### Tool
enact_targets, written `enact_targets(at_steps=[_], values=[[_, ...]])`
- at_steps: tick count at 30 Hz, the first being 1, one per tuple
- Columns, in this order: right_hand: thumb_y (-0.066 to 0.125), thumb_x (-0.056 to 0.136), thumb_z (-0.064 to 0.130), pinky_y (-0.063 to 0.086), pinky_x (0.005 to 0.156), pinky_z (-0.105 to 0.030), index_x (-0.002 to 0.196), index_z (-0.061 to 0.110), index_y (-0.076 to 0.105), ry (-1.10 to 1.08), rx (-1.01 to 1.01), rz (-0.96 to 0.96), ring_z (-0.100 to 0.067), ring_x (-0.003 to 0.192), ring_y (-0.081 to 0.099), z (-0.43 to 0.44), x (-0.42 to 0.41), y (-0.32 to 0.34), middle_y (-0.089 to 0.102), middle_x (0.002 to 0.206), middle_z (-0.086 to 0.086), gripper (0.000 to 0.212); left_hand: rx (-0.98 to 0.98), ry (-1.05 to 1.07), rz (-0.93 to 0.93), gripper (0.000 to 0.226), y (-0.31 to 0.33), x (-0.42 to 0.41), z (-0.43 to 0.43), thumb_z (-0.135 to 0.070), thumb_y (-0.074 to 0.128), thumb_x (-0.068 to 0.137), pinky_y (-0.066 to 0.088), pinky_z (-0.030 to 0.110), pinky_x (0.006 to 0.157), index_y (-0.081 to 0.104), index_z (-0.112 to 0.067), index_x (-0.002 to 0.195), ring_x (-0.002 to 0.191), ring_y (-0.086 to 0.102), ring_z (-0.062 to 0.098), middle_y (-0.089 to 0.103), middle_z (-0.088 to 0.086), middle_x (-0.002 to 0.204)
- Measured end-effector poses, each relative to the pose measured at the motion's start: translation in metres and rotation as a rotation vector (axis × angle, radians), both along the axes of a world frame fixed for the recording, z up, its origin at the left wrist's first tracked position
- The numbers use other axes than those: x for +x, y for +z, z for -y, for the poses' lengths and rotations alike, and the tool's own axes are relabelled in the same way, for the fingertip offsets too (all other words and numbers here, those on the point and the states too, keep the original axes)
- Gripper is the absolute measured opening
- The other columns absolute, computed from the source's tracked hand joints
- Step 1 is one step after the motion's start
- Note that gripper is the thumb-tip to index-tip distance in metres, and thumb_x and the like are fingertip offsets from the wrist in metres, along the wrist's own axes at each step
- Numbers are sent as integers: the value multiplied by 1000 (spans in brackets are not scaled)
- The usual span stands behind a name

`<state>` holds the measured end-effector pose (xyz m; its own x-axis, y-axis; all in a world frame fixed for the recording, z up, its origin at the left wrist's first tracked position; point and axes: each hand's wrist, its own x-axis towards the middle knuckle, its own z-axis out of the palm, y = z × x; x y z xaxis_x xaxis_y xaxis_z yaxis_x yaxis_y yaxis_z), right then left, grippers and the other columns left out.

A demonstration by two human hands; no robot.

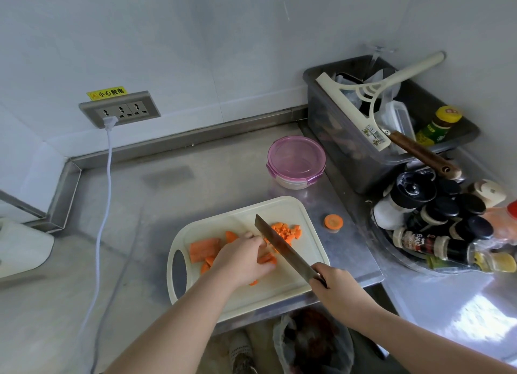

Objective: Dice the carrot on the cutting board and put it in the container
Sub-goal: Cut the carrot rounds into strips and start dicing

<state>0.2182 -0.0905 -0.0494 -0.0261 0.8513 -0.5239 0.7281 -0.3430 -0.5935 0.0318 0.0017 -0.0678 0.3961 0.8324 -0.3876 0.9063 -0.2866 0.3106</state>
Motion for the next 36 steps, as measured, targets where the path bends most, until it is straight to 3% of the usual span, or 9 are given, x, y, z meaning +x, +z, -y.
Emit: enact_targets(at_steps=[3,8,16,21,29,36], values=[[38,100,19,39,53,-21,90,29,47,-5,1,7,-8,56,47,1,-2,-2,54,73,4,17,88,-85,-142,49,-2,7,10,-44,61,84,43,35,88,48,-18,124,112,55,22,48,-1,122],[37,100,21,53,68,-32,112,23,54,1,-16,45,-14,70,61,2,-7,-5,61,85,2,22,135,40,-92,36,-12,12,19,-34,56,90,43,33,91,50,-17,120,110,57,21,52,1,122],[36,101,21,42,52,-22,119,21,53,-5,-2,62,-8,57,52,2,-14,-11,61,85,2,25,126,131,-39,39,-12,15,22,-31,60,89,47,32,87,50,-17,124,110,57,21,51,1,126],[35,101,22,44,53,-22,122,23,51,2,-5,79,-8,59,54,2,-14,-11,63,88,1,26,155,163,-16,42,-11,12,25,-34,61,90,46,26,77,47,-19,127,110,58,18,47,0,130],[36,101,22,44,53,-20,122,22,51,-7,-3,77,-8,62,54,2,-14,-10,58,85,3,26,181,162,15,27,-10,12,26,-35,61,90,46,25,72,54,-23,113,100,61,14,62,-6,111],[35,102,23,49,58,-22,123,22,50,3,-15,68,-8,65,56,0,-15,-9,59,89,2,26,203,154,13,23,-11,14,22,-38,60,90,49,27,73,58,-23,109,97,62,13,64,-6,109]])
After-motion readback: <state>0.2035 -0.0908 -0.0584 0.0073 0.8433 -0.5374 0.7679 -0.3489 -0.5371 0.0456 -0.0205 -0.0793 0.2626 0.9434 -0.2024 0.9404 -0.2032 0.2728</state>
